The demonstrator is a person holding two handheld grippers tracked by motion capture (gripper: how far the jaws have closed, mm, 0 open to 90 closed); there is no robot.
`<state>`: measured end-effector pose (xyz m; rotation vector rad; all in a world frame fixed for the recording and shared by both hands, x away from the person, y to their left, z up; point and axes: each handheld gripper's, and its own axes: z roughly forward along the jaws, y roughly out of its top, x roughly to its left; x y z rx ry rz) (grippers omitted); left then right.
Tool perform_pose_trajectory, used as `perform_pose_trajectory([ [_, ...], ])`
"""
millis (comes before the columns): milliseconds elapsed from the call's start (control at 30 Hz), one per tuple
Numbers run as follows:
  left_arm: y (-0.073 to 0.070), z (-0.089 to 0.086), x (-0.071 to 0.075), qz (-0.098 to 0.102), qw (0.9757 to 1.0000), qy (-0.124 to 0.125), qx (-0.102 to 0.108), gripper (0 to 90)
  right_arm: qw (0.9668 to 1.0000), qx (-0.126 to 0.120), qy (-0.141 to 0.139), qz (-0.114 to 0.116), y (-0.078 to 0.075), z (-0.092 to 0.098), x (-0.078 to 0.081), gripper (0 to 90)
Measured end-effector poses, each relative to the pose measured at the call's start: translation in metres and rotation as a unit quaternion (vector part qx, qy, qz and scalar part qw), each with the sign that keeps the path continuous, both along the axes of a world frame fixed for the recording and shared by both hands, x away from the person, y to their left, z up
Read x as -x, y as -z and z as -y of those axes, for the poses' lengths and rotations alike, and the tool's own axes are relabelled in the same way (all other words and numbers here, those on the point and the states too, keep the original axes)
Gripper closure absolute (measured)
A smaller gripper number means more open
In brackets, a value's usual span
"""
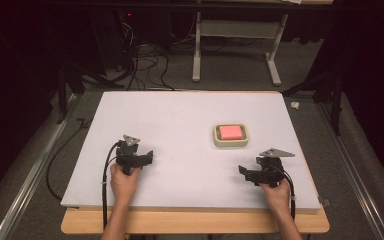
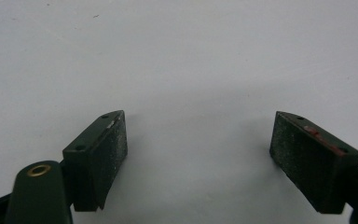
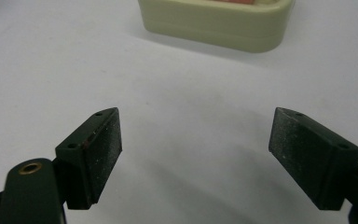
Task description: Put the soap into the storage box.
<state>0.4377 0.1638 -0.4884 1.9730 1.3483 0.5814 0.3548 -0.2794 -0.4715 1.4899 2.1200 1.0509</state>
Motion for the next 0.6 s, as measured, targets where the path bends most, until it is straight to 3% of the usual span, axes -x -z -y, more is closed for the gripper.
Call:
perform_pose_trajectory([
  [267, 0.0, 0.0, 0.0, 0.0, 1.0, 0.0, 0.0, 19.5, 0.9993, 0.036, 0.003, -0.01, 0.008, -0.005, -0.003, 17.4],
  [500, 0.0, 0.0, 0.0, 0.0, 1.0, 0.001, -0.001, 19.5, 0.9986, 0.053, 0.001, -0.002, 0.01, -0.009, -0.002, 16.1],
  [600, 0.0, 0.0, 0.0, 0.0, 1.0, 0.001, -0.001, 19.5, 0.9972, 0.075, -0.002, 0.002, 0.011, -0.013, -0.001, 15.0],
])
